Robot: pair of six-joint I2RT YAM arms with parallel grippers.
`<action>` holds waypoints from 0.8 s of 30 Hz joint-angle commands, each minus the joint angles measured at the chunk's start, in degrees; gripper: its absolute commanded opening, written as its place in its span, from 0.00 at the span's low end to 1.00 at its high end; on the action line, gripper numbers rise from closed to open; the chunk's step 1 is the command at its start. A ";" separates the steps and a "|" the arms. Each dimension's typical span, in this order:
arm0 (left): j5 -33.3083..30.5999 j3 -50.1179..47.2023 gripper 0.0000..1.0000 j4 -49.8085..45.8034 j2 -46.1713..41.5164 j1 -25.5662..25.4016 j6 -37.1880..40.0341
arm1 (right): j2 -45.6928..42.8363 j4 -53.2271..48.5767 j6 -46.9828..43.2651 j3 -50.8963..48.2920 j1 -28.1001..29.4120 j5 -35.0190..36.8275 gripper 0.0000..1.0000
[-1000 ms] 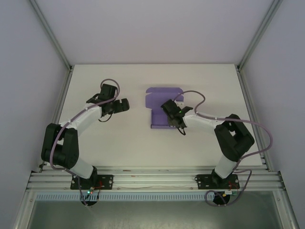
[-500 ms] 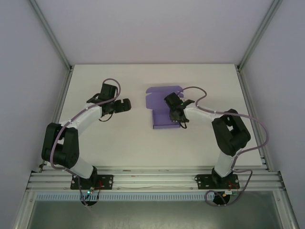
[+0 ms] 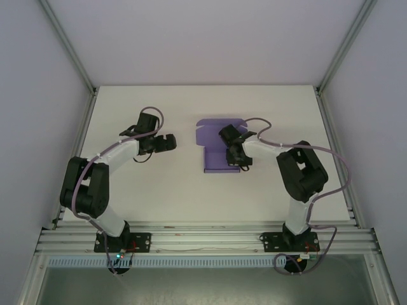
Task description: Assemble paper box
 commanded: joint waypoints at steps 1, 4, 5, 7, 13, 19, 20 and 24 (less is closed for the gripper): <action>0.01 2.00 1.00 0.60 0.92 0.33 1.50 | 2.68 -2.97 -0.08 0.78 -0.41 3.20 0.13; 0.31 1.64 1.00 1.15 0.85 0.29 1.35 | 3.98 -2.29 0.06 0.92 -0.47 6.08 0.02; 0.34 1.52 1.00 1.43 0.92 0.30 1.14 | 3.70 -1.41 -0.47 0.84 -0.52 6.32 0.00; 1.57 1.08 1.00 2.44 1.29 0.29 0.96 | 1.27 1.66 -1.50 0.13 -0.45 6.20 0.00; 12.28 0.19 1.00 11.39 2.04 0.29 -0.78 | -15.53 21.35 -9.35 -7.33 -0.42 -1.15 0.00; 32.00 -0.71 1.00 27.92 3.51 0.05 -4.41 | -26.89 37.08 -11.92 -13.25 -0.41 -18.17 0.00; 35.51 -1.07 1.00 31.68 3.63 -0.30 -5.43 | -27.25 37.63 -12.73 -13.17 -0.38 -21.08 0.00; 46.04 -1.36 1.00 41.42 3.90 -2.66 -6.96 | -27.71 42.55 -13.01 -14.68 -0.25 -26.02 0.00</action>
